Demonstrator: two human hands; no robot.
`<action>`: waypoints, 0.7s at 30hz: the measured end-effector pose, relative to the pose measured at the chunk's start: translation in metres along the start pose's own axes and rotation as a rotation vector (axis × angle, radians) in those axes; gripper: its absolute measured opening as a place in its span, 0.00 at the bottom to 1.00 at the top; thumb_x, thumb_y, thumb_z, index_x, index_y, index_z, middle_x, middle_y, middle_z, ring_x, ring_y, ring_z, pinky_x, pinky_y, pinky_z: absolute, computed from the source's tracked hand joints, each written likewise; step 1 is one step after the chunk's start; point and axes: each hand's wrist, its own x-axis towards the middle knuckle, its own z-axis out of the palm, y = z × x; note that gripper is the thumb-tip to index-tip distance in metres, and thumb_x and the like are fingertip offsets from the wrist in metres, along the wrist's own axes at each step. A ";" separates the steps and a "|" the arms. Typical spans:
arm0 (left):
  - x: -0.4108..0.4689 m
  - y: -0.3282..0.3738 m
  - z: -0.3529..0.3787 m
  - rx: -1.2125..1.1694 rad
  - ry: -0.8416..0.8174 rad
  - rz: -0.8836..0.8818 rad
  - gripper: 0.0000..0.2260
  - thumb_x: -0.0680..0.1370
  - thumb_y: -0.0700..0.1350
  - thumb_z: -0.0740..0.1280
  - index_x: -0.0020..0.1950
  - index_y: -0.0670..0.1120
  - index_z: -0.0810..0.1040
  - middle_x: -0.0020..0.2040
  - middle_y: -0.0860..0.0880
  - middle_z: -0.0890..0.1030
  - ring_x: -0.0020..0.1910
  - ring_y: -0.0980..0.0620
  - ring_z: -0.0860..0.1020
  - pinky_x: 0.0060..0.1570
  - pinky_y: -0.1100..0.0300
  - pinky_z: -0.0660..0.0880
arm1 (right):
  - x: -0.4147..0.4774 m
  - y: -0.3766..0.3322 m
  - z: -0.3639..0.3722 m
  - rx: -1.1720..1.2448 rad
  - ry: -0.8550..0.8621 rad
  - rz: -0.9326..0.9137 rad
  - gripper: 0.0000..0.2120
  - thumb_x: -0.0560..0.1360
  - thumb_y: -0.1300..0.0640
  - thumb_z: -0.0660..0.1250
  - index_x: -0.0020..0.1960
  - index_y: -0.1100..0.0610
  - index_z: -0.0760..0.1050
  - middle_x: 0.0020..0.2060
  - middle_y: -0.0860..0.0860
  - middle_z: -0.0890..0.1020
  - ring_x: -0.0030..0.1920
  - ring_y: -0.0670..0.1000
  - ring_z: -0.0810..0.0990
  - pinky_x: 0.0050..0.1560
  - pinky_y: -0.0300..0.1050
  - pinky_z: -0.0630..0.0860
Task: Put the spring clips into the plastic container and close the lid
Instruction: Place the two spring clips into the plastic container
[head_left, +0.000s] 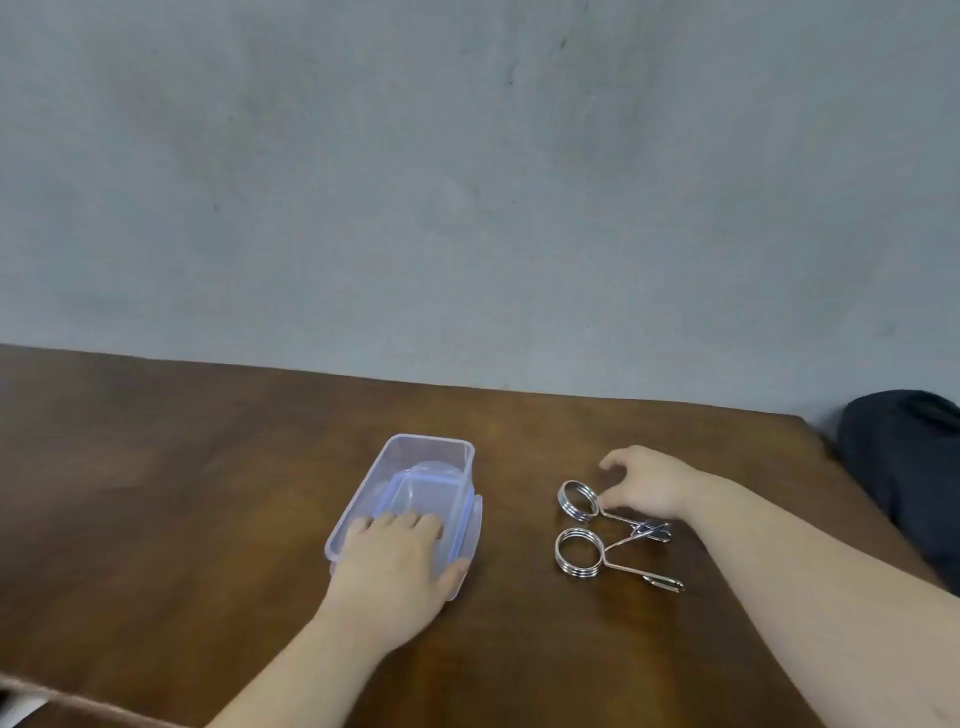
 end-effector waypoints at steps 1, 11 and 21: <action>-0.001 0.000 0.003 -0.015 0.009 0.011 0.19 0.77 0.65 0.54 0.53 0.54 0.74 0.48 0.56 0.80 0.50 0.52 0.77 0.57 0.53 0.68 | 0.003 -0.001 0.003 -0.047 -0.021 0.009 0.33 0.70 0.45 0.75 0.73 0.50 0.72 0.74 0.52 0.73 0.69 0.57 0.74 0.66 0.50 0.71; 0.001 -0.008 0.032 -0.042 0.084 0.098 0.14 0.83 0.52 0.52 0.39 0.51 0.68 0.33 0.53 0.70 0.36 0.49 0.70 0.51 0.53 0.65 | 0.019 0.003 0.025 -0.374 -0.029 0.040 0.21 0.73 0.44 0.69 0.65 0.44 0.76 0.62 0.50 0.78 0.63 0.56 0.74 0.64 0.57 0.68; 0.021 -0.021 0.034 -0.051 0.095 0.333 0.13 0.77 0.50 0.52 0.34 0.49 0.66 0.28 0.52 0.69 0.31 0.50 0.66 0.49 0.54 0.62 | 0.029 0.029 0.018 -0.010 0.050 0.163 0.11 0.67 0.46 0.72 0.47 0.47 0.77 0.49 0.52 0.81 0.49 0.57 0.80 0.51 0.52 0.79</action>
